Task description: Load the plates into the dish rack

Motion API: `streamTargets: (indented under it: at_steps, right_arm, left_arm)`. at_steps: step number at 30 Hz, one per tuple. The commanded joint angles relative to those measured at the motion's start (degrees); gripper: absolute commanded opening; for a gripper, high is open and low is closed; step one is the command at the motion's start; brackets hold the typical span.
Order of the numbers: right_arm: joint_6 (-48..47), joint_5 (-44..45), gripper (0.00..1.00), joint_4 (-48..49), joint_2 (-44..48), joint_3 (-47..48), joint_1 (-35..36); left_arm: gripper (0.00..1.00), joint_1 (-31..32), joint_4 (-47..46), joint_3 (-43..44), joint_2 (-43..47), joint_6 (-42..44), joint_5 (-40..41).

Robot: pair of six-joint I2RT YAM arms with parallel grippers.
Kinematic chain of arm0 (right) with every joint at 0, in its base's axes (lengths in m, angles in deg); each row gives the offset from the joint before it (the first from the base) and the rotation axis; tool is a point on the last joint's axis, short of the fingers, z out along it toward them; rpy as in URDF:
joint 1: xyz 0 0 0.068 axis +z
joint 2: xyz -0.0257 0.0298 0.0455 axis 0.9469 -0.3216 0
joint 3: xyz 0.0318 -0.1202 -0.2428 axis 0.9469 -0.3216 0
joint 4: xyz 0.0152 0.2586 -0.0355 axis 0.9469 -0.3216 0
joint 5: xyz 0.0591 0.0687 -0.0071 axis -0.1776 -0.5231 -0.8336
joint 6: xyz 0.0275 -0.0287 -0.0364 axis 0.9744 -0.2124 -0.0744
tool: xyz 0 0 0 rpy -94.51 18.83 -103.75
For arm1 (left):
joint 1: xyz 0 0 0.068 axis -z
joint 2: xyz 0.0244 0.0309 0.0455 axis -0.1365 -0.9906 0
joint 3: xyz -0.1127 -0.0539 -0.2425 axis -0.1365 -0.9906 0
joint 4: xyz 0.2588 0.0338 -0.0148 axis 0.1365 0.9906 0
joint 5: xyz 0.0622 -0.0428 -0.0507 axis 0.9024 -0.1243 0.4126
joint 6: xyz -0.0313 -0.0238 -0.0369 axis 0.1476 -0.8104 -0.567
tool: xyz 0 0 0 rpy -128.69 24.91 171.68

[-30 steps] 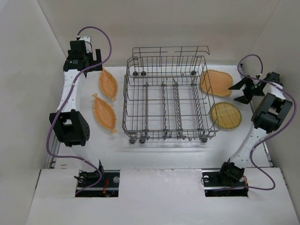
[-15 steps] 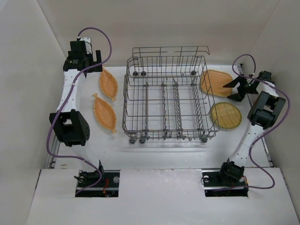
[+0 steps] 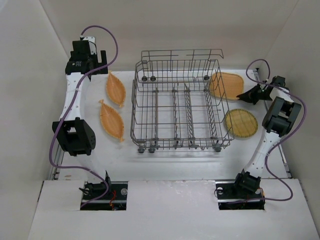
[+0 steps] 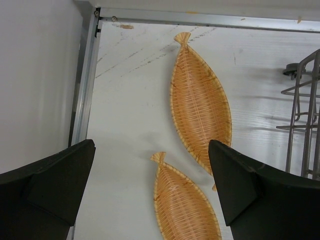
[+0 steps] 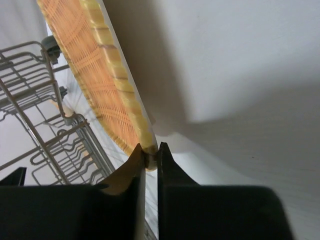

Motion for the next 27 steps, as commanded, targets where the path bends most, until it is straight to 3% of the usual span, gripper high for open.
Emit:
streamTargets:
  at_steps: [1,13,27]
  right_arm:
    - [0.1,1.4,0.01,2.3,1.6,-0.7,1.6]
    - [-4.3,13.7,0.00,3.5,15.4,-8.0,1.6]
    - [-2.3,27.3,0.00,20.1,43.0,-34.2,1.0]
  left_arm:
    - [1.00,-0.1,-0.2,2.5,-0.1,0.6,0.4]
    - [1.00,0.9,-1.8,0.2,-0.6,-0.3,-0.8]
    - [1.00,1.2,-3.6,-2.2,-0.8,-3.2,-3.5]
